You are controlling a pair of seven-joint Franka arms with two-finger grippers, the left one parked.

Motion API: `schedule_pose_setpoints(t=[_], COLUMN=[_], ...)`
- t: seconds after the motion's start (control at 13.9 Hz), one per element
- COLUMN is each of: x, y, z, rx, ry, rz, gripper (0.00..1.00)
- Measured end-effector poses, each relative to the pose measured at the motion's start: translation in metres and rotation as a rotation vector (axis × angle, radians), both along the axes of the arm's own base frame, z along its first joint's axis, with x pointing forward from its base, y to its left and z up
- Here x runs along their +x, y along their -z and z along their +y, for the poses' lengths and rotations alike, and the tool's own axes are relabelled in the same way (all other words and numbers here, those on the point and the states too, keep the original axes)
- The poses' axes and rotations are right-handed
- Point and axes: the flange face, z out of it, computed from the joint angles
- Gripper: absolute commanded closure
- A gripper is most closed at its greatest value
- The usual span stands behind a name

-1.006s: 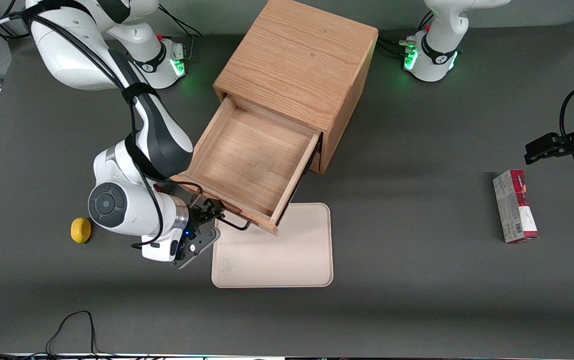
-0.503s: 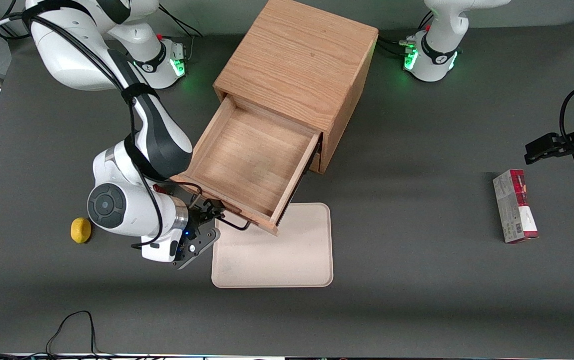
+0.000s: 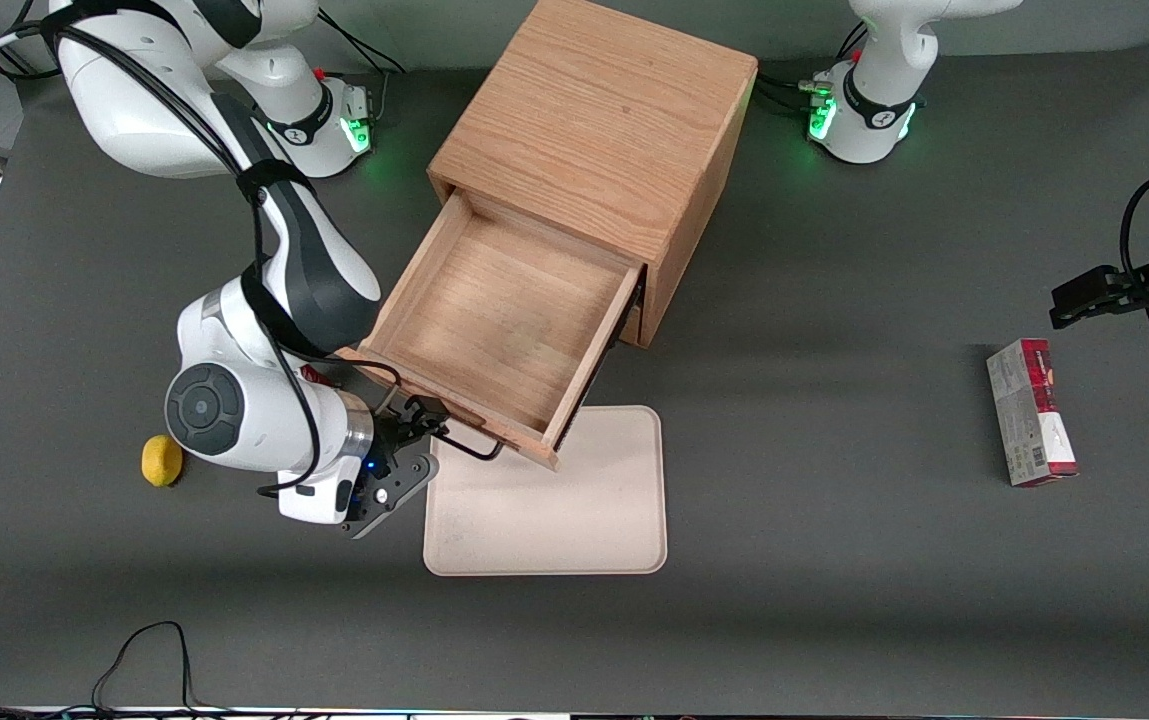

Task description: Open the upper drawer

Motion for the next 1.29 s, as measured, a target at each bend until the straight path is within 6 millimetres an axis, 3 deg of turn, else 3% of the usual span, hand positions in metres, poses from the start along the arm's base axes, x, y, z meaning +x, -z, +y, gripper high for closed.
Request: schedule_pose_setpoints(t=[0.36,0.57,0.86,1.08,1.29], x=[-0.001,0.001,0.000,-0.017,-0.035], y=[-0.011,-0.023,-0.060,-0.097,-0.111], z=[-0.006,-0.020,-0.058,-0.083,-0.117], rx=[-0.004,-0.006,-0.003,-0.039,-0.093], ry=[-0.043,-0.058,-0.042,-0.025,0.043], rz=[0.021,0.044,0.060,0.084,0.102], gripper=[0.00,0.00,0.00,0.00,0.00])
